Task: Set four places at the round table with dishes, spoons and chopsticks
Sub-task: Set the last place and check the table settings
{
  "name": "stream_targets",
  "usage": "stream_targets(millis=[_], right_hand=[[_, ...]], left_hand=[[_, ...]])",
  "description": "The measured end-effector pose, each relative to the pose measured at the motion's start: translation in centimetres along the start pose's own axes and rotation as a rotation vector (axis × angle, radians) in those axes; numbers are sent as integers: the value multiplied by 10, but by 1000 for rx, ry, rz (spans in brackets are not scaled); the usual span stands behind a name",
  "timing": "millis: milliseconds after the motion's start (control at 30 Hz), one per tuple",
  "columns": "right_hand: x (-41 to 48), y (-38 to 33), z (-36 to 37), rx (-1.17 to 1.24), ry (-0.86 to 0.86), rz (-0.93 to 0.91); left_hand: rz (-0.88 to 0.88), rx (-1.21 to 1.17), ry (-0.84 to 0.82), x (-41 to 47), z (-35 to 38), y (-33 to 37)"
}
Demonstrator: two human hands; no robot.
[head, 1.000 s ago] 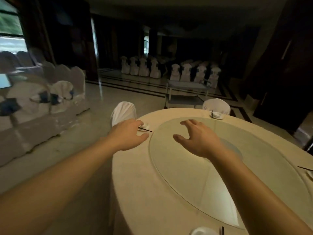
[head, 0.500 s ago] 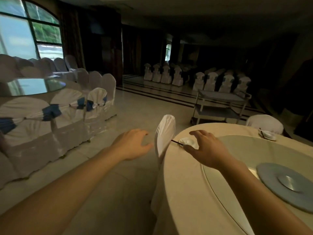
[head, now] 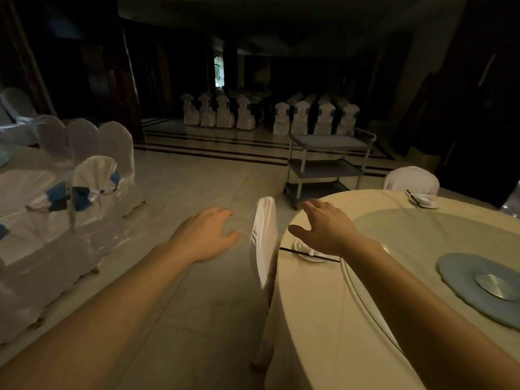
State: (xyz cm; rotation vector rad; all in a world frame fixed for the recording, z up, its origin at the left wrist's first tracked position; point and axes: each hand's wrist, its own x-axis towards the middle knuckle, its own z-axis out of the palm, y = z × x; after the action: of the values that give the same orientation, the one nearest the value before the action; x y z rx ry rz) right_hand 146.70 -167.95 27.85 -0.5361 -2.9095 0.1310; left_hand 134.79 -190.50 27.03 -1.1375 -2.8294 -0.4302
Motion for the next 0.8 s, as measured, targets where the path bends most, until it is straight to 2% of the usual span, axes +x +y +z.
stream_targets(millis=[233, 367, 600, 800], right_hand=[[159, 32, 20, -70, 66, 194], [221, 52, 29, -116, 42, 334], [280, 72, 51, -166, 57, 664], [305, 54, 66, -167, 117, 1015]], left_hand=[[214, 49, -30, 212, 4, -38], [350, 44, -80, 309, 18, -43], [643, 21, -177, 446, 64, -37], [894, -93, -269, 540, 105, -36]])
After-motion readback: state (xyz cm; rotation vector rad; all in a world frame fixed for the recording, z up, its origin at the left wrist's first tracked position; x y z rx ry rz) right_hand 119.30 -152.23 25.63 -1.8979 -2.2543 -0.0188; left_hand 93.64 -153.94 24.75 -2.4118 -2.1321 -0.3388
